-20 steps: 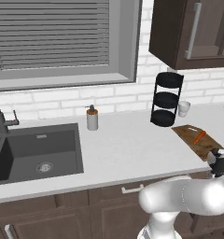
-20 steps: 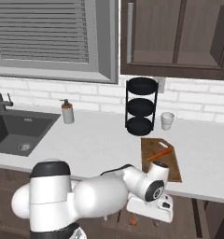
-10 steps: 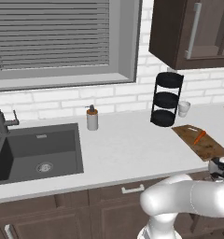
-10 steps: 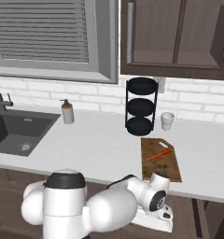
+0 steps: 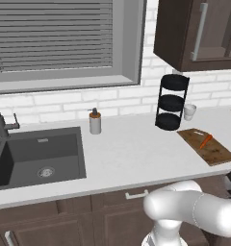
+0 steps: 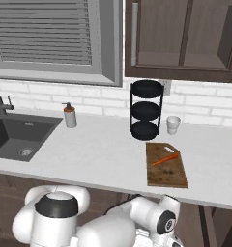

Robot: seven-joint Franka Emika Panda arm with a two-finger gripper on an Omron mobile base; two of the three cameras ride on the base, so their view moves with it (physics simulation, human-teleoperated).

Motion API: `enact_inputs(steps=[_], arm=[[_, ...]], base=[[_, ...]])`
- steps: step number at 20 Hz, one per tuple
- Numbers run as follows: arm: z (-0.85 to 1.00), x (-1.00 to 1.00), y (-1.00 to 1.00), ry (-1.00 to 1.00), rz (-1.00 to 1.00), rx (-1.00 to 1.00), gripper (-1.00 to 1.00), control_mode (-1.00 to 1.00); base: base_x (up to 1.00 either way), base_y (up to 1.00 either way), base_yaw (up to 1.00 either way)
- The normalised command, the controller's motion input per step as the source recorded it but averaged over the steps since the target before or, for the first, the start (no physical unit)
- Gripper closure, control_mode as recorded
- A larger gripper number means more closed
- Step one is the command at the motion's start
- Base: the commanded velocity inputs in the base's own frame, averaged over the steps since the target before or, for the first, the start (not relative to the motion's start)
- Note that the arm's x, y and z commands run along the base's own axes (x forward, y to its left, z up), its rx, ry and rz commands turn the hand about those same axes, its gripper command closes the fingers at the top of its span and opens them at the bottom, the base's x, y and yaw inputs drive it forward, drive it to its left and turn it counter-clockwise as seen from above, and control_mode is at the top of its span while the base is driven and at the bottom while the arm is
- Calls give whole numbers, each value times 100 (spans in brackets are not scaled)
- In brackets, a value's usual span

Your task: Place the appropriate cutting tool for cutting the carrot skin on the cutting board.

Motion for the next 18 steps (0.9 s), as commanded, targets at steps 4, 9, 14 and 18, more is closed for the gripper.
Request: enact_inputs(steps=[4, 9, 14, 18], arm=[[31, -15, -5, 17, 0, 0, -100, -100], [30, 68, -22, 1, 0, 0, -100, -100], [-1, 50, -22, -1, 5, 0, -100, -100], [-32, 10, -4, -23, 1, 0, -100, -100]], base=[[0, 0, 0], [0, 0, 0], [0, 0, 0], [0, 0, 0]])
